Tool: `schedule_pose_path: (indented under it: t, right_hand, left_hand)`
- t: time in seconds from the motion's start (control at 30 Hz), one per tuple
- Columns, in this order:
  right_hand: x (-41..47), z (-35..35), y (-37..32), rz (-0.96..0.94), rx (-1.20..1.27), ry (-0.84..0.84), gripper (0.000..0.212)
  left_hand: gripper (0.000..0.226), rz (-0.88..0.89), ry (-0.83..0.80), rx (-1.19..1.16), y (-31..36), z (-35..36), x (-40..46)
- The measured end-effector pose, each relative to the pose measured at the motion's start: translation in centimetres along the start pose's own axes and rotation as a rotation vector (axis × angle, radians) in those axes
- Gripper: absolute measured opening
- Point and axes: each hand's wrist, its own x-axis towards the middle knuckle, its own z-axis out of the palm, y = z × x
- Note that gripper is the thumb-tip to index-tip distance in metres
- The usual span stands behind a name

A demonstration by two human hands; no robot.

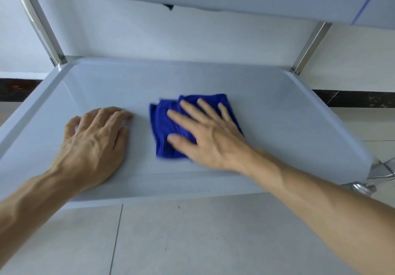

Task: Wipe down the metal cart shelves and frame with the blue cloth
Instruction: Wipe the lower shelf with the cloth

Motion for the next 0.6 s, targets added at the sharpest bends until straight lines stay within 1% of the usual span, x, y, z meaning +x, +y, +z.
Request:
schedule_pose_path:
  t: [0.07,0.1,0.13,0.17,0.23,0.3,0.37,0.43,0.5,0.6]
  right_hand:
    - [-3.8,-0.7,0.7,-0.182,0.029,-0.036,0.062]
    - [-5.0,-1.3,2.1,-0.227,0.031,-0.065,0.060]
    - [-5.8,-2.1,3.8,-0.232,0.021,-0.090,0.058]
    - [-6.1,-2.7,5.6,-0.197,0.007,-0.103,0.057]
    - [-5.3,-3.6,9.0,-0.036,-0.019,-0.082,0.055]
    - [-2.5,-3.7,11.4,0.174,-0.025,-0.039,0.059]
    - [1.5,-3.1,11.9,0.384,-0.050,-0.037,0.061]
    - [5.2,-2.1,10.2,0.499,-0.053,-0.051,0.068]
    - [7.3,-1.1,6.8,0.467,-0.032,-0.046,0.070]
    - [6.2,0.1,1.0,0.217,-0.030,-0.060,0.068]
  left_hand:
    - [0.052,0.005,0.005,0.002,0.1,0.0,-0.1]
    - [0.052,0.008,0.008,-0.001,0.1,0.0,-0.1]
    - [0.051,0.010,0.011,-0.004,0.0,0.0,-0.1]
    - [0.050,0.012,0.011,-0.006,0.0,0.1,-0.1]
    - [0.044,0.010,0.007,0.000,0.1,0.1,0.0]
    - [0.038,-0.001,0.004,0.011,0.2,0.2,0.0]
    - [0.038,0.002,0.002,0.015,0.2,0.2,-0.1]
    - [0.041,0.006,-0.004,0.011,0.2,0.1,-0.2]
    - [0.049,0.012,-0.010,0.005,0.3,-0.2,-0.3]
    - [0.053,0.014,-0.011,0.000,0.4,-0.3,-0.4]
